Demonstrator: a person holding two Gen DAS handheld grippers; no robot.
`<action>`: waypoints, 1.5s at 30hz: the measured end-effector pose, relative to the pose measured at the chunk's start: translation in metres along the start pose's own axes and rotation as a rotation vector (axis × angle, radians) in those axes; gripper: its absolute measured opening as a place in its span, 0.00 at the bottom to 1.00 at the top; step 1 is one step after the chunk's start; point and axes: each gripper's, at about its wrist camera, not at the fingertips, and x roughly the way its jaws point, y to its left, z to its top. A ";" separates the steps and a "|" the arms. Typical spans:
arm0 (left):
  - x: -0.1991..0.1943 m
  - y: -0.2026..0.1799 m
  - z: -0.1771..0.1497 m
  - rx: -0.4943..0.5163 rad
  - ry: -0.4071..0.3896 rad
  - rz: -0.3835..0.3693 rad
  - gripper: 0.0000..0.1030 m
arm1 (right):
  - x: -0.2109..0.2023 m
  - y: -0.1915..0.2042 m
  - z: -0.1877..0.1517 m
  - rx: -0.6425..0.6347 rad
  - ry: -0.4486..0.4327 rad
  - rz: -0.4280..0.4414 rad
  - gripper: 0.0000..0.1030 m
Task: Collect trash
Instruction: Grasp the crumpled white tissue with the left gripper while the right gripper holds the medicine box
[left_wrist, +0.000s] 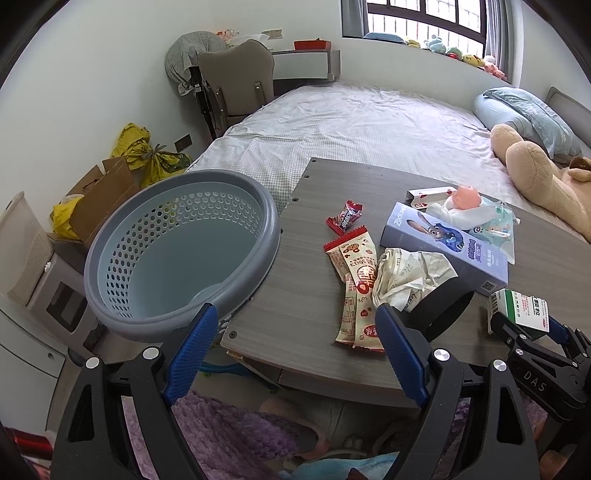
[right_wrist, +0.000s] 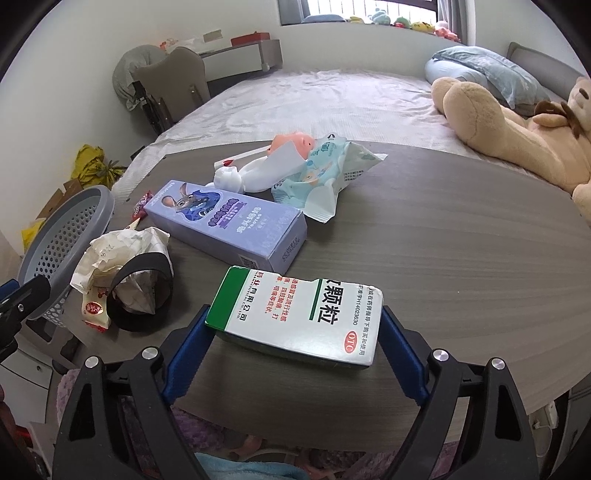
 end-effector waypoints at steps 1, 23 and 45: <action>0.000 0.001 0.000 -0.004 0.001 -0.006 0.81 | -0.001 0.000 0.000 -0.002 -0.002 0.002 0.82; 0.034 -0.027 0.023 0.009 0.047 -0.094 0.81 | -0.014 -0.013 0.005 0.001 -0.030 0.037 0.82; 0.045 -0.063 0.022 0.117 0.041 -0.141 0.55 | -0.015 -0.032 0.006 0.052 -0.039 0.052 0.82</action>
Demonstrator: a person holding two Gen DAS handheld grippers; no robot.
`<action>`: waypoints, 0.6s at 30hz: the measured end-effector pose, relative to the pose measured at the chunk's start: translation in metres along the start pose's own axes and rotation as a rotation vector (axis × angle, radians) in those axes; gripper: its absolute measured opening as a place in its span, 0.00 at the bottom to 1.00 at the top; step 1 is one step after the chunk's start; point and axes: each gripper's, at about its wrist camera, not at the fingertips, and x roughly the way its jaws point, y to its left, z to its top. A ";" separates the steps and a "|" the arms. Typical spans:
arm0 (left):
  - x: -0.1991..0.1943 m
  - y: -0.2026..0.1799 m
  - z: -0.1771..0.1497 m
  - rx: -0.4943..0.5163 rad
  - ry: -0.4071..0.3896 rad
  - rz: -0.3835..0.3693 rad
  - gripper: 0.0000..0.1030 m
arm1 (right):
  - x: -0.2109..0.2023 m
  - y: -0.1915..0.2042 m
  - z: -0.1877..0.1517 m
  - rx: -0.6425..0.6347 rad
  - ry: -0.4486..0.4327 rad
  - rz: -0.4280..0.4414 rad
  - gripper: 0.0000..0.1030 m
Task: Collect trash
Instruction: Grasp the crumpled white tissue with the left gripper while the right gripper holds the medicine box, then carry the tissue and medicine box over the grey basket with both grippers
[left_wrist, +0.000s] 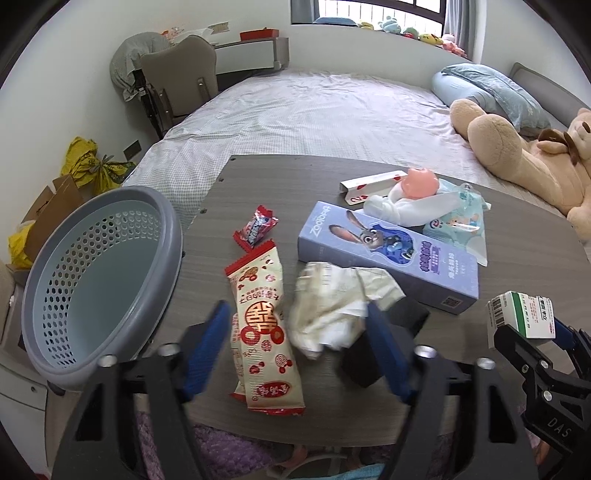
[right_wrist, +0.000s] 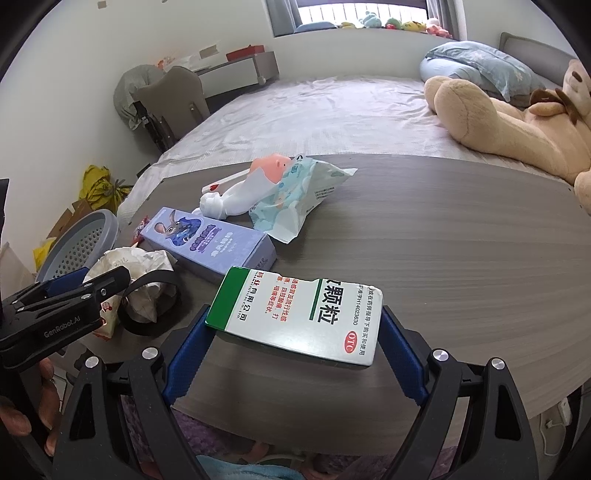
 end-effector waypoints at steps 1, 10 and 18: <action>0.001 -0.001 0.000 0.004 0.009 -0.010 0.51 | 0.000 0.000 0.000 0.001 0.000 0.000 0.82; 0.002 -0.003 0.004 0.002 0.011 -0.073 0.23 | -0.001 -0.002 0.001 0.006 -0.004 0.005 0.82; -0.009 0.001 0.010 -0.008 -0.028 -0.076 0.20 | -0.002 -0.002 0.002 0.005 -0.006 0.006 0.82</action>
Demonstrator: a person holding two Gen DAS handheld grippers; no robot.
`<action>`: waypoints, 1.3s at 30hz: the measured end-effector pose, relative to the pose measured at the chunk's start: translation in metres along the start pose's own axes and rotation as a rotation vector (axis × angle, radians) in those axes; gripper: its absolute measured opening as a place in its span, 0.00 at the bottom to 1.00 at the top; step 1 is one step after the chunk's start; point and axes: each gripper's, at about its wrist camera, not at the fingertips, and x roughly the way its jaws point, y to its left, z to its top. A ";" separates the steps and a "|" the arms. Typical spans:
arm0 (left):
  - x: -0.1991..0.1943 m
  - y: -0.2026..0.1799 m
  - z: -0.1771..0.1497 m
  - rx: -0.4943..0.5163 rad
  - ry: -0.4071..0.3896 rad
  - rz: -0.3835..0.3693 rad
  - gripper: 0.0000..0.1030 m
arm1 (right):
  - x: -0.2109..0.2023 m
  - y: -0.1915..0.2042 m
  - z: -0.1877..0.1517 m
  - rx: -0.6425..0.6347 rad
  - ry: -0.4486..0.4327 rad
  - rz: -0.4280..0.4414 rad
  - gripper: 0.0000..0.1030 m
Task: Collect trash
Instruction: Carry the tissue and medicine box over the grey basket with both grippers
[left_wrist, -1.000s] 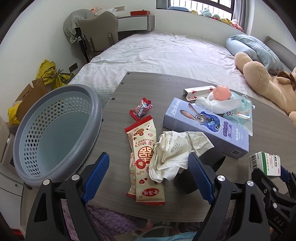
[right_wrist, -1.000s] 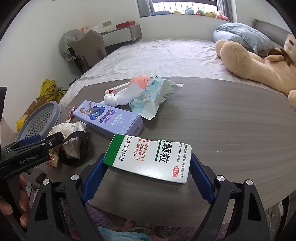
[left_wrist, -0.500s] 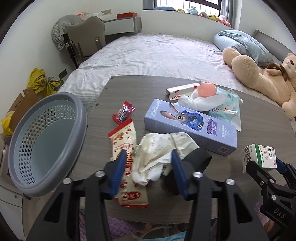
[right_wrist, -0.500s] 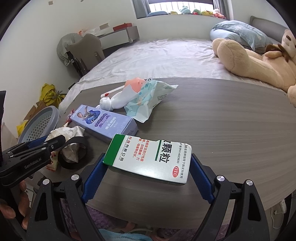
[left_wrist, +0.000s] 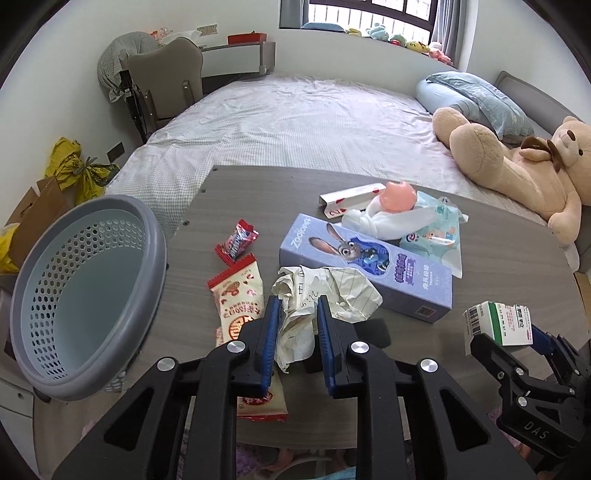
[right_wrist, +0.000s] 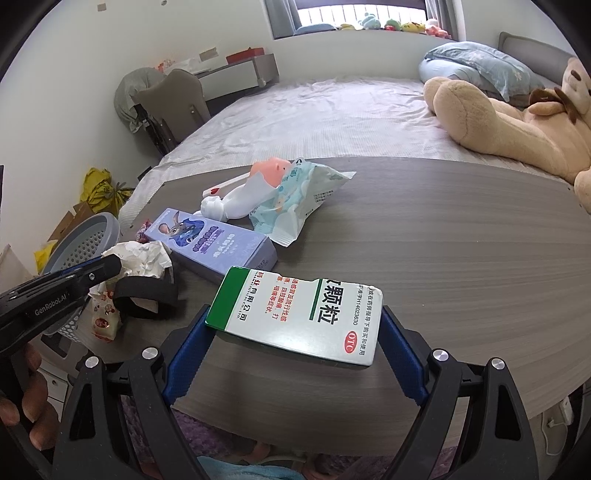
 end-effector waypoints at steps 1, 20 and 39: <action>-0.003 0.001 0.001 -0.002 -0.007 0.002 0.20 | 0.000 0.000 0.000 -0.001 -0.001 0.000 0.82; -0.044 0.001 0.012 0.062 -0.244 0.186 0.19 | -0.004 0.013 0.004 -0.031 -0.011 -0.008 0.82; -0.039 0.001 0.008 0.125 -0.262 0.217 0.19 | 0.002 0.017 0.005 -0.039 0.005 -0.013 0.82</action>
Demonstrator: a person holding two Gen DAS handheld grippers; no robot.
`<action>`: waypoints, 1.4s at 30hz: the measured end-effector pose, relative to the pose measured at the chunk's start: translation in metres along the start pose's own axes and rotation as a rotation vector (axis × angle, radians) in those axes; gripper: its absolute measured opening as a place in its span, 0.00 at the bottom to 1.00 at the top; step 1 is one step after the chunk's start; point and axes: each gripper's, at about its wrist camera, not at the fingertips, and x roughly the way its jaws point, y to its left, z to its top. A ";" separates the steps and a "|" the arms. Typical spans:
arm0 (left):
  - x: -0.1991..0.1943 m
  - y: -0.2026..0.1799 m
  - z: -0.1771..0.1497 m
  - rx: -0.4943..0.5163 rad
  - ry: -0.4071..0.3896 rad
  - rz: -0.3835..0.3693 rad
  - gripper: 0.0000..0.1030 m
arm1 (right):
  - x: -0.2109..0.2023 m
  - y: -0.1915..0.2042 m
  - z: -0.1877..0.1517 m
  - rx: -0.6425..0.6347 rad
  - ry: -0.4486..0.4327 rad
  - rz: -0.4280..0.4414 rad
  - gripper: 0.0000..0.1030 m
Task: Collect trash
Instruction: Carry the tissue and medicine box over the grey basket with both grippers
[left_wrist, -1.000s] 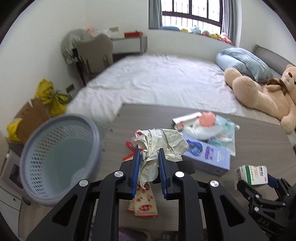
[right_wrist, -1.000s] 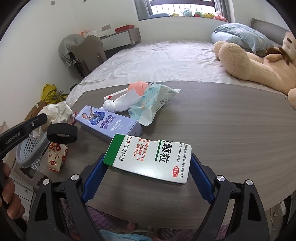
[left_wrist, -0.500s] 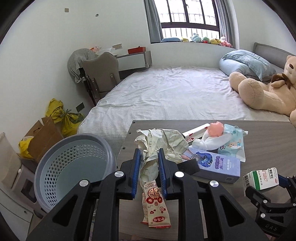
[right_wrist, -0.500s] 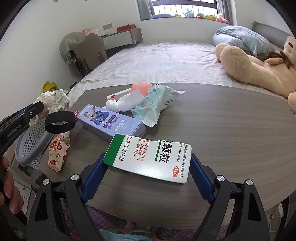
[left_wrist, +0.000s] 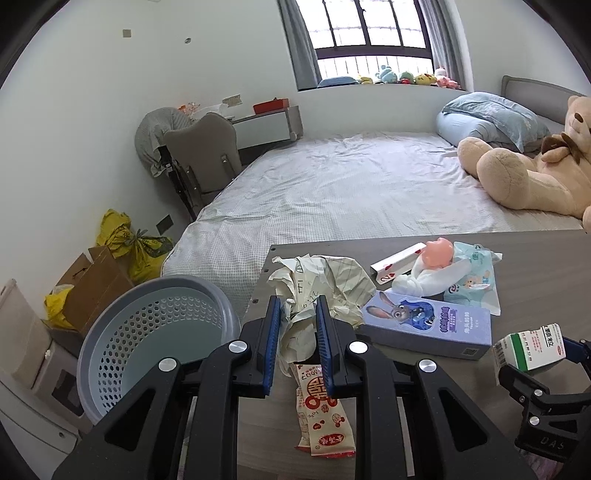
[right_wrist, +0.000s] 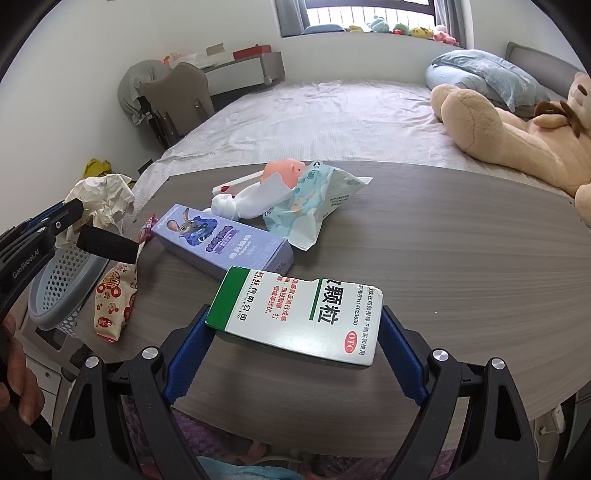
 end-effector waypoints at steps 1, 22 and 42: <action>-0.003 -0.005 -0.001 0.022 -0.012 -0.007 0.19 | 0.001 0.000 0.000 -0.002 0.002 0.000 0.82; 0.002 -0.002 0.004 -0.003 0.019 -0.053 0.19 | 0.002 0.002 -0.001 -0.004 0.001 -0.003 0.82; -0.001 0.110 -0.019 -0.213 0.085 0.020 0.19 | 0.003 0.092 0.037 -0.143 -0.027 0.120 0.82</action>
